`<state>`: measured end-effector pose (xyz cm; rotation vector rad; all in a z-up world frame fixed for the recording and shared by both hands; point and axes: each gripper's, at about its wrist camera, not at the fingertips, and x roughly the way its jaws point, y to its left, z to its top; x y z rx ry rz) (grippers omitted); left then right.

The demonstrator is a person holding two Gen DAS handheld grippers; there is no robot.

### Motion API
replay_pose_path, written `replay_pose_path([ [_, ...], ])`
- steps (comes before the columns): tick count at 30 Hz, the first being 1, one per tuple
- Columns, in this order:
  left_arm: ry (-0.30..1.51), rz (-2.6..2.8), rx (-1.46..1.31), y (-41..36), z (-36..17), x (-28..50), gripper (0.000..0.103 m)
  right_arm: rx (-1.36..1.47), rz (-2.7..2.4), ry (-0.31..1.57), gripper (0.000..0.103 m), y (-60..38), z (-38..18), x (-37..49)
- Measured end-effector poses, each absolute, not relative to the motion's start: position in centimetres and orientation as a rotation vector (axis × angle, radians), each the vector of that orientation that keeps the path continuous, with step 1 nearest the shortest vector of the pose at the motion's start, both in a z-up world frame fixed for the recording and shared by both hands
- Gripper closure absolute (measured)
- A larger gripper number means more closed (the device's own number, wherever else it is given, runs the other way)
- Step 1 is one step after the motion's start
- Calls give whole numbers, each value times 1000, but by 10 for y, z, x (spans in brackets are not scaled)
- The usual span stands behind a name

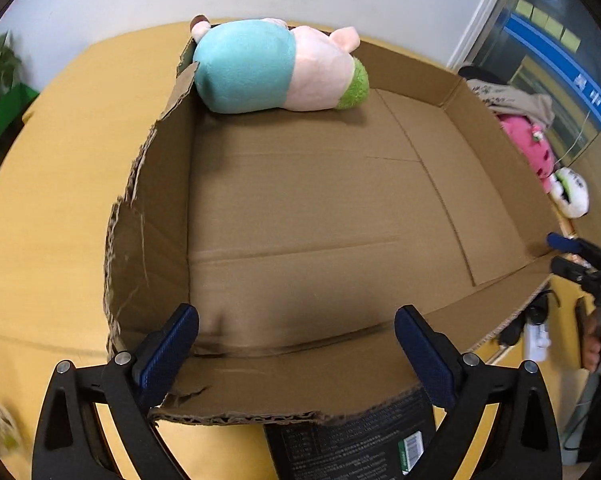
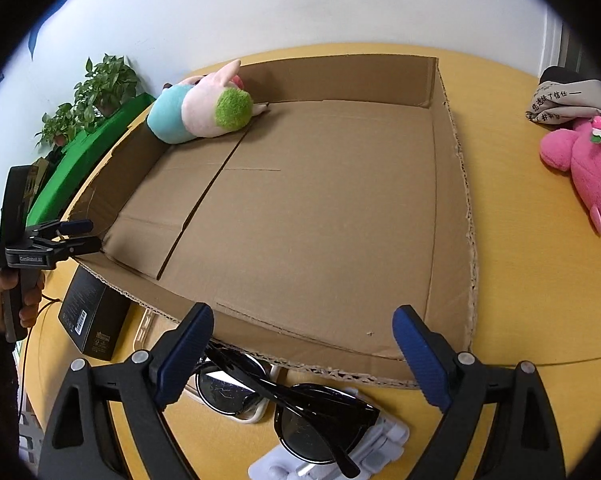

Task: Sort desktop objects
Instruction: 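Withdraw the left gripper and move it toward the black UGREEN box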

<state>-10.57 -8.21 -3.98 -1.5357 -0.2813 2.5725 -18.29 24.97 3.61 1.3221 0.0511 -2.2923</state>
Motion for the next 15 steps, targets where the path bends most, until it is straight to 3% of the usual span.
replay_pose_path([
  [8, -328, 2609, -1477, -81, -35, -89, 3, 1314, -2346, 63, 11, 260, 37, -166],
  [15, -506, 2832, -1130, -93, 12, -49, 2, 1133, -2456, 40, 11, 256, 73, -143],
])
